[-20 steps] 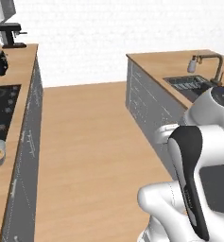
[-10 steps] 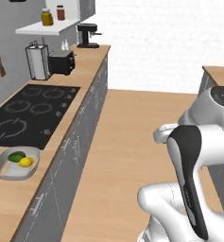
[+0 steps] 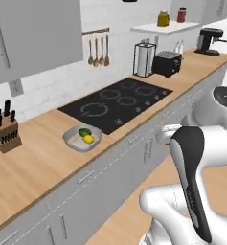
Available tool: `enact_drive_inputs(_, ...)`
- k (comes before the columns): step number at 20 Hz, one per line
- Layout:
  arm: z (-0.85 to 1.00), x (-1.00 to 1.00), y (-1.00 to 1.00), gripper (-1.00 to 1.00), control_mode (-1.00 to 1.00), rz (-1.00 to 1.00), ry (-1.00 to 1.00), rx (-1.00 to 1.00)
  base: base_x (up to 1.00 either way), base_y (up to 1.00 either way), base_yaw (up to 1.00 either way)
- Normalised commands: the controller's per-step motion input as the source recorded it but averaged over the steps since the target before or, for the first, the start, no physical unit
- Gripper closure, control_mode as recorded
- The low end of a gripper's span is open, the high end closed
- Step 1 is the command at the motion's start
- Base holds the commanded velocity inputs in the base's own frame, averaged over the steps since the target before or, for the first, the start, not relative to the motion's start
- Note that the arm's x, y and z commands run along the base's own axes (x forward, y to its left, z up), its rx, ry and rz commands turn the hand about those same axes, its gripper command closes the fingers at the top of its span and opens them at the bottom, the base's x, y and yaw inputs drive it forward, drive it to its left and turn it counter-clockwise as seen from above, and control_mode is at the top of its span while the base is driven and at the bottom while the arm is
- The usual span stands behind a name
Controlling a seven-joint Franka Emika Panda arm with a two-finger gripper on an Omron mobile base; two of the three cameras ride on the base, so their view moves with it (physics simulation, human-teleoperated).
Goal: Take the meat container that has the steak and place it on the second highest rack of the freezer. Then take the vegetable container that has the avocado and lemon and place it on the highest rack of the freezer.
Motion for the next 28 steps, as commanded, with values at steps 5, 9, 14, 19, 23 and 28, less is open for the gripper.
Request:
enact_drive_inputs(5, 0.0, 0.0, 0.0, -1.0, 1.0, 0.0, 0.0, 0.0, 0.59, -0.05, 0.86)
enact_drive_inputs(9, 0.0, 0.0, 0.0, -1.0, 1.0, 0.0, 0.0, 0.0, 0.68, -0.16, 0.77)
enact_drive_inputs(14, 0.0, 0.0, 0.0, -1.0, 1.0, 0.0, 0.0, 0.0, 0.66, -0.12, 0.5)
enact_drive_inputs(19, 0.0, 0.0, 0.0, -1.0, 1.0, 0.0, 0.0, 0.0, 0.6, 0.0, 0.32)
enact_drive_inputs(23, 0.0, 0.0, 0.0, -1.0, 1.0, 0.0, 0.0, 0.0, 0.6, 0.0, 0.3)
enact_drive_inputs(28, 0.0, 0.0, 0.0, -1.0, 1.0, 0.0, 0.0, 0.0, 0.13, -0.03, 0.09)
